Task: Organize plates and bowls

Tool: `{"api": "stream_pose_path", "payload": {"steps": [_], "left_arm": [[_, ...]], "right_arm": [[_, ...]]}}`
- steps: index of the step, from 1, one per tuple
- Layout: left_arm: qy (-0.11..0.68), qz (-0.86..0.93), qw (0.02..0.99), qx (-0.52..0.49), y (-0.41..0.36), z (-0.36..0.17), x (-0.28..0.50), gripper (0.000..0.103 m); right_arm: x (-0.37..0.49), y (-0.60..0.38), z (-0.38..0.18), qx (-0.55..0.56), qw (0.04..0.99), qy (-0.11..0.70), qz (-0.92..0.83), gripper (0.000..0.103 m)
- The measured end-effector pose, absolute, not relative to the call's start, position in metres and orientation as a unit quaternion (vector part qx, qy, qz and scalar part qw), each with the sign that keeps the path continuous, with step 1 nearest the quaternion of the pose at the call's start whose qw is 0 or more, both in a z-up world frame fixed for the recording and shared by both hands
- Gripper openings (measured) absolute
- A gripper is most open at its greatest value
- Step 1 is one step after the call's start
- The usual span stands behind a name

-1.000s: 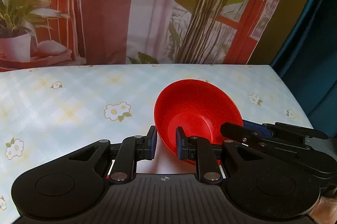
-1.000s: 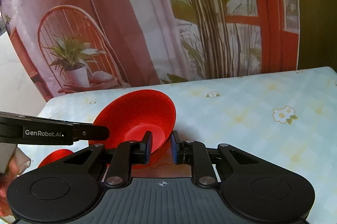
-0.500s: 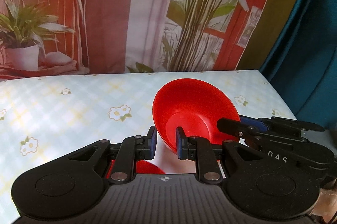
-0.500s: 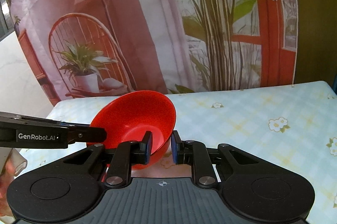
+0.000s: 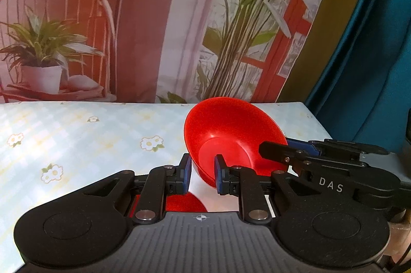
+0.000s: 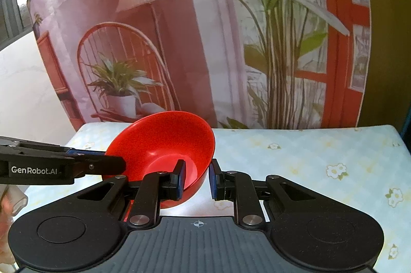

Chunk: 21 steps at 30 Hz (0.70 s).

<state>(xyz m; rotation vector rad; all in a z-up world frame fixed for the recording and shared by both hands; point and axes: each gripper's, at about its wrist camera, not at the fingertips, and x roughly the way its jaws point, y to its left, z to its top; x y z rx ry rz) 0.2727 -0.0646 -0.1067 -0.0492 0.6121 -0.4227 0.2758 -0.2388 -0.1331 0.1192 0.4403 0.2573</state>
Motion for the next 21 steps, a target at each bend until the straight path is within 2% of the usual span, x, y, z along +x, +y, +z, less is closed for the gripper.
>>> {"api": "stream_pose_path", "payload": {"steps": [10,21], "left_arm": [[0.295,-0.193,0.935,-0.042,-0.031,-0.112,0.254,0.021],[0.321,-0.178,0.928,-0.066,-0.002,-0.141,0.252,0.021]], "right_arm": [[0.268,-0.204,-0.127,0.037,0.964,0.221,0.145,0.018],[0.274,-0.171,-0.148,0.017,0.955,0.248,0.161,0.019]]}}
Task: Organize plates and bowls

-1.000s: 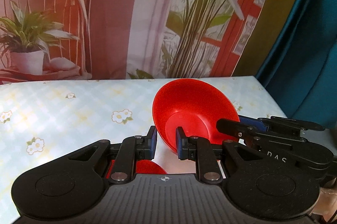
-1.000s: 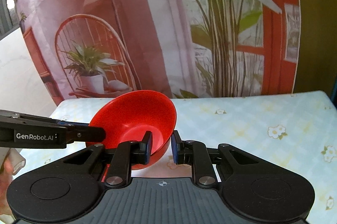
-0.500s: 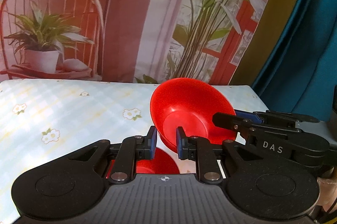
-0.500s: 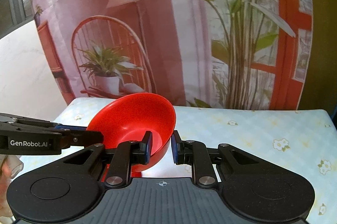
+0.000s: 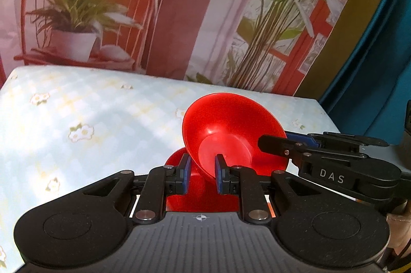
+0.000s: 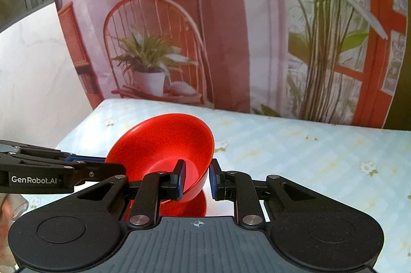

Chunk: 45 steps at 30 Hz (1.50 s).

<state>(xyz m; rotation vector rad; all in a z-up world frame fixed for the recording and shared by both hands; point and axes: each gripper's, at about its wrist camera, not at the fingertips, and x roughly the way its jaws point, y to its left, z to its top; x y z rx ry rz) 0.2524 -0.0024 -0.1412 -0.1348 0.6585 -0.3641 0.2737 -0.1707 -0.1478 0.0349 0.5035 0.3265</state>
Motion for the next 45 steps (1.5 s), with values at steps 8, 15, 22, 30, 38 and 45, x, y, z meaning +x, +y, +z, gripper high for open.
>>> {"api": "stream_pose_path", "payload": {"steps": [8,15,22,30,38,45], "left_arm": [[0.339,-0.173,0.922,-0.074,0.008,-0.162,0.252,0.021],[0.347,-0.169,0.92,-0.075,0.013,-0.168,0.25,0.021],[0.353,-0.166,0.918,-0.075,0.014,-0.173,0.249,0.021],[0.355,-0.165,0.917,-0.074,0.013,-0.172,0.251,0.021],[0.36,-0.164,0.916,-0.075,0.01,-0.173,0.252,0.021],[0.361,-0.164,0.915,-0.078,0.01,-0.174,0.253,0.021]], "right_arm": [[0.275,-0.158,-0.168,0.005,0.948,0.274,0.164,0.019],[0.275,-0.15,-0.177,-0.002,0.943,0.287,0.167,0.019],[0.275,-0.145,-0.183,-0.01,0.94,0.296,0.17,0.019],[0.276,-0.145,-0.183,-0.013,0.938,0.3,0.171,0.019],[0.275,-0.145,-0.184,-0.013,0.938,0.3,0.171,0.02],[0.277,-0.145,-0.185,-0.021,0.937,0.305,0.172,0.02]]}}
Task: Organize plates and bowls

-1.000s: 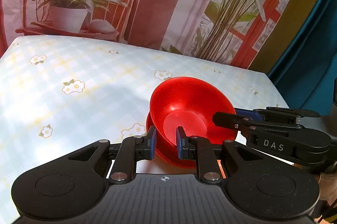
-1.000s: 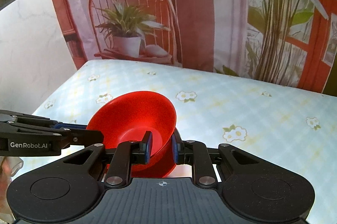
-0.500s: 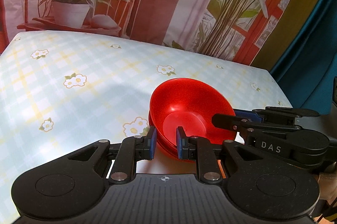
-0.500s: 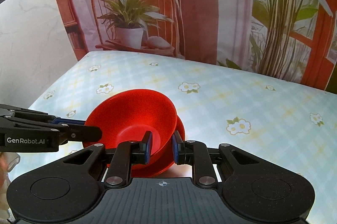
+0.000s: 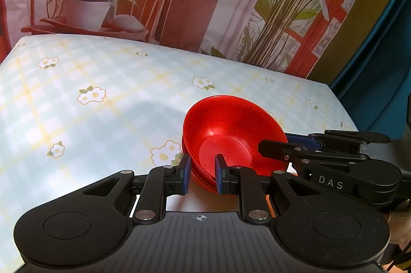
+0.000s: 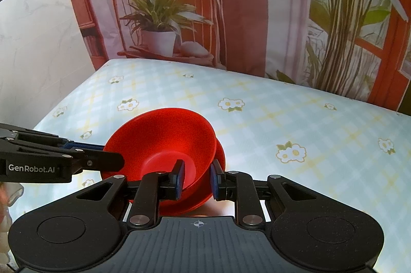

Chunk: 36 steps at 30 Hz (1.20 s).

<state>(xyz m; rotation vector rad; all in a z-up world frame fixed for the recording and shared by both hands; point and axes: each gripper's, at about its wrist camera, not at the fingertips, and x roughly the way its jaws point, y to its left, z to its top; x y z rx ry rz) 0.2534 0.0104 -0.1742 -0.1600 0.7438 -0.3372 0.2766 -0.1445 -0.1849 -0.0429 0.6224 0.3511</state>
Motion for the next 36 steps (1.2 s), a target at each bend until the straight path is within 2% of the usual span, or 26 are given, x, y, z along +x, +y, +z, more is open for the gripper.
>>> {"api": "stream_pose_path", "payload": {"steps": [6,8,19,21,23,36], "left_arm": [[0.365,-0.156,0.915,-0.077,0.011,-0.177,0.255,0.021],[0.369,-0.149,0.914,-0.082,0.013,-0.179,0.257,0.021],[0.383,-0.148,0.907,-0.098,0.015,-0.185,0.265,0.022],[0.385,-0.149,0.905,-0.098,0.014,-0.186,0.268,0.025],[0.387,-0.15,0.905,-0.096,0.012,-0.187,0.269,0.032],[0.4,-0.162,0.895,-0.111,0.01,-0.199,0.278,0.033]], "right_arm": [[0.278,-0.146,-0.187,-0.023,0.936,0.307,0.169,0.021],[0.279,-0.146,-0.188,-0.024,0.936,0.308,0.166,0.027],[0.289,-0.153,-0.196,-0.022,0.933,0.319,0.162,0.027],[0.291,-0.153,-0.199,-0.02,0.932,0.323,0.163,0.027],[0.292,-0.153,-0.201,-0.018,0.931,0.327,0.164,0.027],[0.303,-0.153,-0.213,-0.016,0.925,0.341,0.17,0.027]]}}
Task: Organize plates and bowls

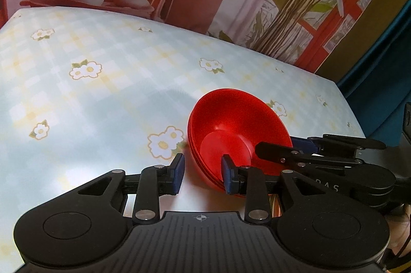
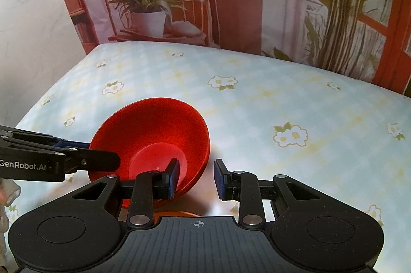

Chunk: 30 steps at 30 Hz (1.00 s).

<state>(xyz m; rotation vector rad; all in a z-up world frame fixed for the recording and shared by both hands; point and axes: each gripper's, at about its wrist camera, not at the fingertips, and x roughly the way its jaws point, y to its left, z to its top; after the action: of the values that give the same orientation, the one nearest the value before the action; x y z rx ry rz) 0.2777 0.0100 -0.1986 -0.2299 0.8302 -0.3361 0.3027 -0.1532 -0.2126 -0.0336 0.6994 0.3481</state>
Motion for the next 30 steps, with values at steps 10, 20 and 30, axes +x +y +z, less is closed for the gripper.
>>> {"api": "stream_pose_path", "payload": {"steps": [10,20,30], "left_arm": [[0.4,-0.163,0.889,-0.15,0.015,-0.208,0.28,0.032],[0.388,-0.159,0.89,-0.182,0.017,-0.212,0.273,0.028],[0.381,-0.148,0.89,-0.205,0.024,-0.203,0.267,0.026]], "right_arm": [[0.309,-0.149,-0.218,-0.017,0.921,0.347,0.177,0.027],[0.308,-0.15,-0.218,-0.005,0.919,0.346,0.186,0.026],[0.304,-0.152,-0.217,0.011,0.922,0.341,0.185,0.02]]}}
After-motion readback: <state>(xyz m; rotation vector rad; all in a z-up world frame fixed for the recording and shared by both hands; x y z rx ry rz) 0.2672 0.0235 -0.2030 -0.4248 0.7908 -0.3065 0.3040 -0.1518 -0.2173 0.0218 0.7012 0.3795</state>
